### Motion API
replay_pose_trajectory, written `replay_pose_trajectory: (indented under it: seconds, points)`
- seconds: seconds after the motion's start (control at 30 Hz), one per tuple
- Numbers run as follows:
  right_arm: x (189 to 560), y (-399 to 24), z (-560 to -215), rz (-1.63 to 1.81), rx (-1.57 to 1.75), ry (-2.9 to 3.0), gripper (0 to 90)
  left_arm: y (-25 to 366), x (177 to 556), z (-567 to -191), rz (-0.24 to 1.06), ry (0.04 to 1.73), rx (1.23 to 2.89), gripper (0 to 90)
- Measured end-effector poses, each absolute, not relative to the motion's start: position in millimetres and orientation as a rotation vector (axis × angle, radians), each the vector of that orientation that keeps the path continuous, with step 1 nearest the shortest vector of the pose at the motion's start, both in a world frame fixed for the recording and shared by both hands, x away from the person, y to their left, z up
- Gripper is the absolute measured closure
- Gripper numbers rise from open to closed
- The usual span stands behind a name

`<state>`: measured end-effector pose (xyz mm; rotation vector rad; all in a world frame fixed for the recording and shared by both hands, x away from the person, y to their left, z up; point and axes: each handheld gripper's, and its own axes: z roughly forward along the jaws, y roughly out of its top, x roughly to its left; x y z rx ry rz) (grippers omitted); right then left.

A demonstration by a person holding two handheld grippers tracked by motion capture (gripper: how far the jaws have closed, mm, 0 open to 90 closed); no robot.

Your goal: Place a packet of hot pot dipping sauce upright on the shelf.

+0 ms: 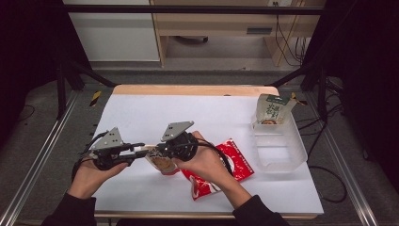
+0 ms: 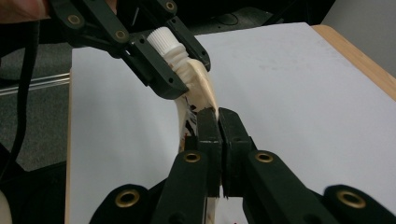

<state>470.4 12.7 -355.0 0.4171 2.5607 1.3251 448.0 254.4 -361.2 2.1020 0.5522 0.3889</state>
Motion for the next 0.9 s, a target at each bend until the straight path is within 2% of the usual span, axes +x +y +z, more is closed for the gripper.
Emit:
replay_pose_trajectory:
  seconds: [0.23, 0.5, 0.9]
  points:
    - [464, 4, -348, 1.346, 0.419, 2.511, 88.7, 243, 449, -340, 0.402, 0.531, 2.137, 71.2]
    - [458, -9, -345, 1.324, 0.481, 2.469, 88.7, 226, 457, -337, 0.383, 0.542, 2.130, 71.1]
    - [460, -21, -349, 1.271, 0.484, 2.521, 85.2, 211, 453, -329, 0.384, 0.456, 2.218, 72.3]
